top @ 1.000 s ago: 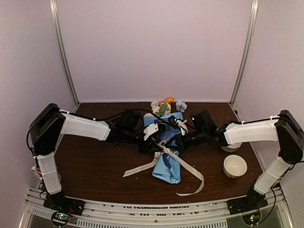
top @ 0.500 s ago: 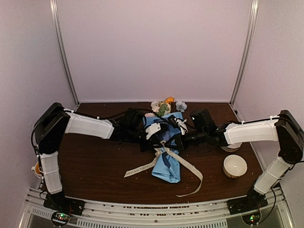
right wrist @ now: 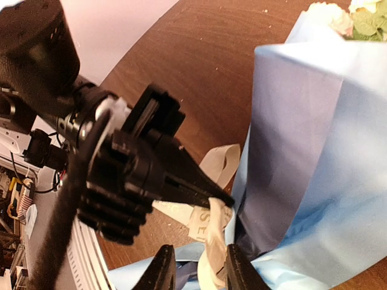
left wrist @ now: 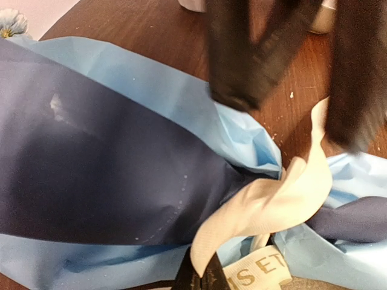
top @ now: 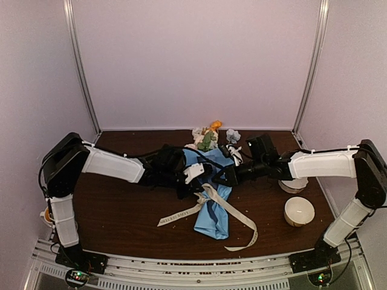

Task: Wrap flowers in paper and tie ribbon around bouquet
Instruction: Cross the half-tied ribbon over the folded bouquet.

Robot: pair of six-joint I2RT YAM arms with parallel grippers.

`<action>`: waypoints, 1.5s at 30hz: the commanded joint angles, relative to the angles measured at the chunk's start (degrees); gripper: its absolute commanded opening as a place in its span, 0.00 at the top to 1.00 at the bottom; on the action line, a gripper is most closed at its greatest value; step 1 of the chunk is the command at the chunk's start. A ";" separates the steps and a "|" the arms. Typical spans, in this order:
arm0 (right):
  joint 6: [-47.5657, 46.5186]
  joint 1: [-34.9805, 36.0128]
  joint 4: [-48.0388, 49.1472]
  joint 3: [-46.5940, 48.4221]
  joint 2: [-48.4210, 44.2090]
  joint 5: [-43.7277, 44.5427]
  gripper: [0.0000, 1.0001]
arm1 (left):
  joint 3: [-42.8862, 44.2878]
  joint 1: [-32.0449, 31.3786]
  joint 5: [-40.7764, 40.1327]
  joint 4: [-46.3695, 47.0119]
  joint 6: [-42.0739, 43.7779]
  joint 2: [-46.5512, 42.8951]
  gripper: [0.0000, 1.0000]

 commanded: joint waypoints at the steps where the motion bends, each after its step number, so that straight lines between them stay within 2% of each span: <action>1: -1.95 -1.10 -3.97 4.73 -0.59 0.59 0.72 | -1.03 -1.05 -3.47 4.00 0.43 -2.85 1.00; 6: 1.57 -1.07 -2.89 5.47 2.77 1.95 0.85 | -2.05 -1.23 -3.93 5.13 0.32 -3.52 1.00; 16: 3.61 -0.95 -1.48 5.90 7.70 -0.58 0.92 | -3.37 -1.23 -3.36 6.51 -0.30 -4.36 1.00; 21: 2.60 -0.27 -3.29 6.92 10.36 -2.56 0.90 | -2.99 -1.23 -2.80 6.37 -0.33 -3.91 1.00; 32: 4.97 0.27 1.79 6.46 11.08 -7.68 0.83 | -2.81 -1.23 -2.42 6.09 -0.05 -3.90 1.00; 40: 6.28 0.27 3.03 5.69 12.05 -6.01 0.79 | -2.77 -1.23 -2.47 6.01 -0.19 -3.84 1.00; 45: 3.64 0.67 -1.04 7.14 12.89 -3.76 0.74 | -2.73 -1.25 -2.42 5.87 -0.14 -3.76 1.00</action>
